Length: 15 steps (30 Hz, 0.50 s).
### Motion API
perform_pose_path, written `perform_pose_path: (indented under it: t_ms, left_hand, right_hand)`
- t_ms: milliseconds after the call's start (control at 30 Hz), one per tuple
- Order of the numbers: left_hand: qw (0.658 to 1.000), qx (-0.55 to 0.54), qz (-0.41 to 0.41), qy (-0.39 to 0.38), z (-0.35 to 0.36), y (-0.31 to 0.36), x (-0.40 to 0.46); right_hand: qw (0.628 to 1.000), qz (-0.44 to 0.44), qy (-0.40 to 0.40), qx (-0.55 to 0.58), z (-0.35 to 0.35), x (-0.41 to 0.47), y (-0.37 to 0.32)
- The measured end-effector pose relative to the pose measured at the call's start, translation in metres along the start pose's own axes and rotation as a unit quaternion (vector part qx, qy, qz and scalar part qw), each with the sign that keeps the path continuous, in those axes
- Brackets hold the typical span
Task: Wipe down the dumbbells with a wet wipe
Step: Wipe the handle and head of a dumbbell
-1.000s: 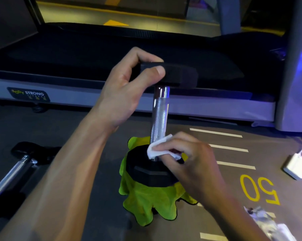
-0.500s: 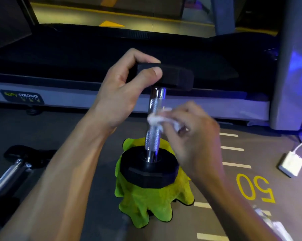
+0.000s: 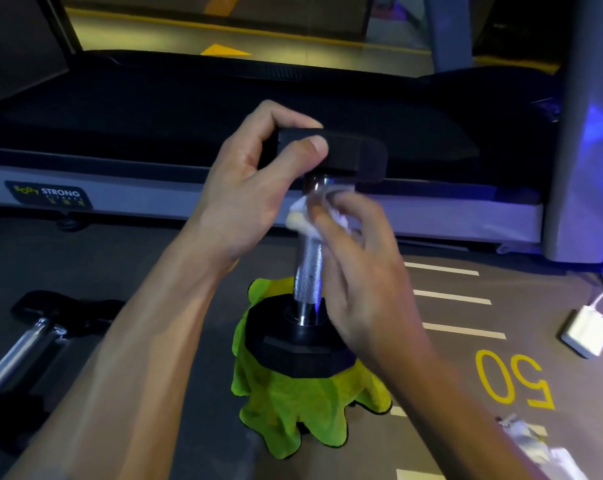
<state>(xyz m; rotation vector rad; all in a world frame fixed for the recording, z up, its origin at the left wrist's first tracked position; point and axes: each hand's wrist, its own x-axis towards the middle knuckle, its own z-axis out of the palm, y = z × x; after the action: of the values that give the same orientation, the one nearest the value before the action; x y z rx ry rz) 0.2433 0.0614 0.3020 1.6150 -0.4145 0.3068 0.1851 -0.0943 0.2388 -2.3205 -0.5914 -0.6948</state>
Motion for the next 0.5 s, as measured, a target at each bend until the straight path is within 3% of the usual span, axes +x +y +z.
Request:
perform_pose_path:
  t_ms: [500]
  left_hand:
    - [1.000,0.005,0.000,0.003,-0.002,0.004,-0.007]
  right_hand:
    - [0.992,-0.072,-0.023,-0.098,-0.005,0.004,-0.002]
